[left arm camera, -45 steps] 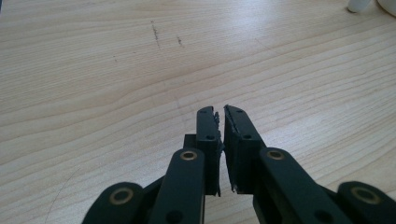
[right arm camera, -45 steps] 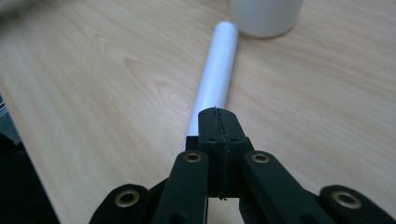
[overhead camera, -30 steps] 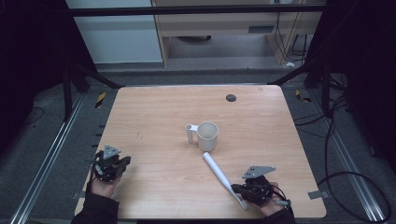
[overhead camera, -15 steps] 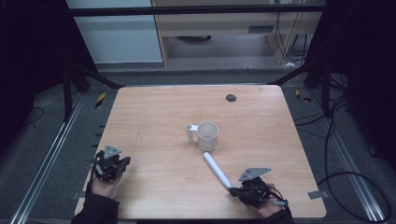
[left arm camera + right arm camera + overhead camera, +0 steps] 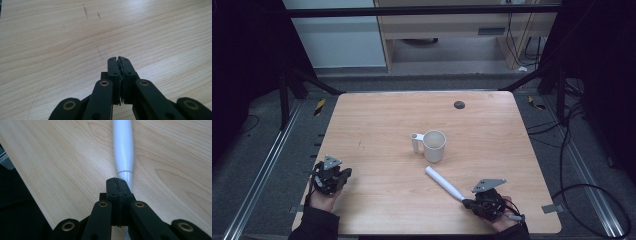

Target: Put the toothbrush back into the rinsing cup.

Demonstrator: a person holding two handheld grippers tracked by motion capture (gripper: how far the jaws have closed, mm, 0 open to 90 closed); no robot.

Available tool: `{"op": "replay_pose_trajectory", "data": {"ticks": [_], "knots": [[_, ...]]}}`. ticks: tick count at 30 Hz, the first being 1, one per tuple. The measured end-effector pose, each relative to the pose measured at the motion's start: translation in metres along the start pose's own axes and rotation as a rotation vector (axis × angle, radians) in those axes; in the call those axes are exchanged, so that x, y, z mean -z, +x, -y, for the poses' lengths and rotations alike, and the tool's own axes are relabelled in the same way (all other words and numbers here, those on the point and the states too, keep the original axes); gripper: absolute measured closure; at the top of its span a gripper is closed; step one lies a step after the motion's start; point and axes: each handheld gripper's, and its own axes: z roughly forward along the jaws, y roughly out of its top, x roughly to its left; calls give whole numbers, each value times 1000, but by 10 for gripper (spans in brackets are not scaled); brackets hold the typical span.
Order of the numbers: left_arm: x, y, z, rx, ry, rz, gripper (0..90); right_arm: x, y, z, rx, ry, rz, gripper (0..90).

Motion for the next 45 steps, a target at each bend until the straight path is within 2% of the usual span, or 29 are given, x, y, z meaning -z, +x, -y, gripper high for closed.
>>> {"op": "replay_pose_trajectory", "data": {"ticks": [2,6,18,45], "knots": [[1,0,0,-4,0,-2,882,2,-2,1,-17,4,8,900],[0,-1,-1,-6,4,-6,885,3,-6,2,-12,5,34,900],[2,-1,-1,-7,-3,-13,888,4,-18,3,-37,3,94,900],[1,-2,-1,-14,0,-14,888,-6,-48,-10,-79,0,210,900]]}}
